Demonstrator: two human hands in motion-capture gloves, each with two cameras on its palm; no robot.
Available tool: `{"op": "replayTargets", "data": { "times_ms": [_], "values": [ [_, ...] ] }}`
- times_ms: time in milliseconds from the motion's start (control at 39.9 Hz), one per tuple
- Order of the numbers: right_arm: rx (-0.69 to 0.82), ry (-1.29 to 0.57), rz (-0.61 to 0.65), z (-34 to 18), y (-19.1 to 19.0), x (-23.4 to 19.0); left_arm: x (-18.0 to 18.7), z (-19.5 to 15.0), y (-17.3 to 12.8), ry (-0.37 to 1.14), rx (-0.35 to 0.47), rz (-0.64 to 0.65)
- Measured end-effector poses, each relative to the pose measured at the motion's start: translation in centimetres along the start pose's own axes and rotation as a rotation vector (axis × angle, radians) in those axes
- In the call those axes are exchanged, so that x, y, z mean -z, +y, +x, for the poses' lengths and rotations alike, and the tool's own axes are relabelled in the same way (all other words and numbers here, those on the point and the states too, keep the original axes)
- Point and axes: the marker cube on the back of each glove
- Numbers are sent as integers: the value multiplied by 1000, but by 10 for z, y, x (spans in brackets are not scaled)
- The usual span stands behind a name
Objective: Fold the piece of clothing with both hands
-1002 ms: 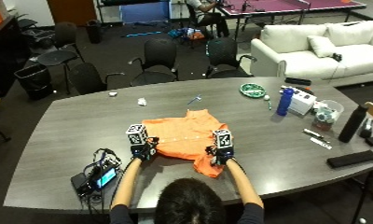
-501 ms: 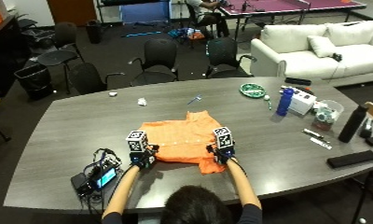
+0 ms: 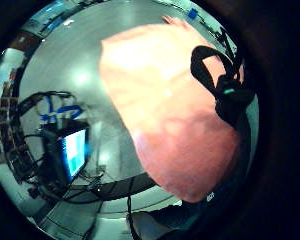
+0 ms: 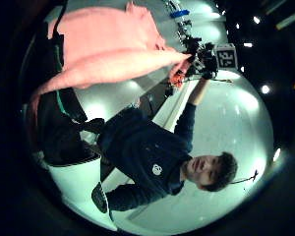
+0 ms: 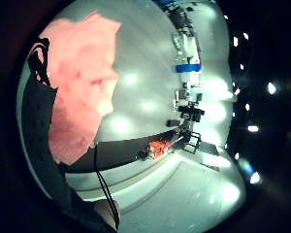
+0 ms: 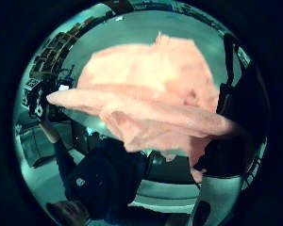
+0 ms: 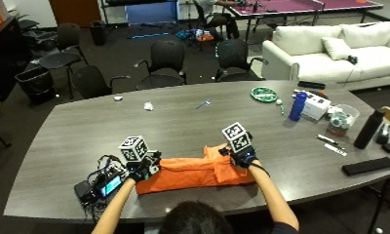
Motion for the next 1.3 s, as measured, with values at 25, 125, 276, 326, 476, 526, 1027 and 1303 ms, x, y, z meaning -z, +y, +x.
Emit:
{"op": "replayTargets", "data": {
  "times_ms": [25,125,276,326,476,526,1027,1303],
  "values": [
    [-30,19,1,2,-10,4,4,-1,-9,-3,-21,29],
    [-132,47,-161,-9,-58,-4,-3,-19,-50,46,143,4],
    [-218,13,-335,-28,-104,-53,-44,-60,-73,40,612,-188],
    [-223,4,-304,-27,-104,-59,-48,-63,-72,30,620,-179],
    [-270,-35,-204,-2,-78,-55,-41,-55,-61,-20,510,-34],
    [-305,-60,-256,7,-63,-54,-40,-46,-52,-9,481,-53],
    [-535,-524,-487,50,-10,-144,-121,-47,-51,-203,577,-14],
    [-571,-485,-440,43,-24,-144,-124,-44,-51,-198,556,-49]
  ]
}}
